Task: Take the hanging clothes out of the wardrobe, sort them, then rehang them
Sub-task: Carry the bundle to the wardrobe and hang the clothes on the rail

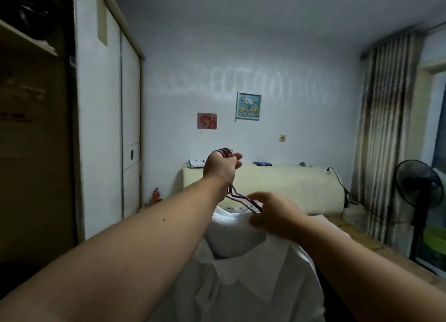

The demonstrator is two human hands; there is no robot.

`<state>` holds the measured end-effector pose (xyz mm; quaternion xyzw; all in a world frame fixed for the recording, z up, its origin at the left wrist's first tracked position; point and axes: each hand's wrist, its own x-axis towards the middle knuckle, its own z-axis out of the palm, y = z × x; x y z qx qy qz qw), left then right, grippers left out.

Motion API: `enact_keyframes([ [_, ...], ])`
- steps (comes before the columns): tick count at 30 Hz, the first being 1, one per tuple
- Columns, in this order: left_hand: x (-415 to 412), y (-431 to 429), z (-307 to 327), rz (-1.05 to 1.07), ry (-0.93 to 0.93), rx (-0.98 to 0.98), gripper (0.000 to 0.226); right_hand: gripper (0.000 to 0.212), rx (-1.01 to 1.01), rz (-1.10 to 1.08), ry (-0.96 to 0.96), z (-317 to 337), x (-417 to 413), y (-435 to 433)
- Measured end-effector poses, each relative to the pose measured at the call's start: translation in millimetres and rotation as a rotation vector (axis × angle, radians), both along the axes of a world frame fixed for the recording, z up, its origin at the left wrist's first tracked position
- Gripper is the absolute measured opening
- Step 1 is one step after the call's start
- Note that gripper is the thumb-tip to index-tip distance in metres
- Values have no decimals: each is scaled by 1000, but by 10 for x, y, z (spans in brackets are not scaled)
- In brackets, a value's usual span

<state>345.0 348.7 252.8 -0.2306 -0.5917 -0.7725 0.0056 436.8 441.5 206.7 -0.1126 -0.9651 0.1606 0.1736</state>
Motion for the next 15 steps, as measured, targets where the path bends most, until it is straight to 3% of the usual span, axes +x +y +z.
enact_keyframes([
  [9,-879,-775,-71,-21,158,-209,25,45,-10,70,116,-16,-907,-490],
  [15,-1777,-1406,-158,160,250,-355,35,42,-8,173,155,-98,-1936,-1040],
])
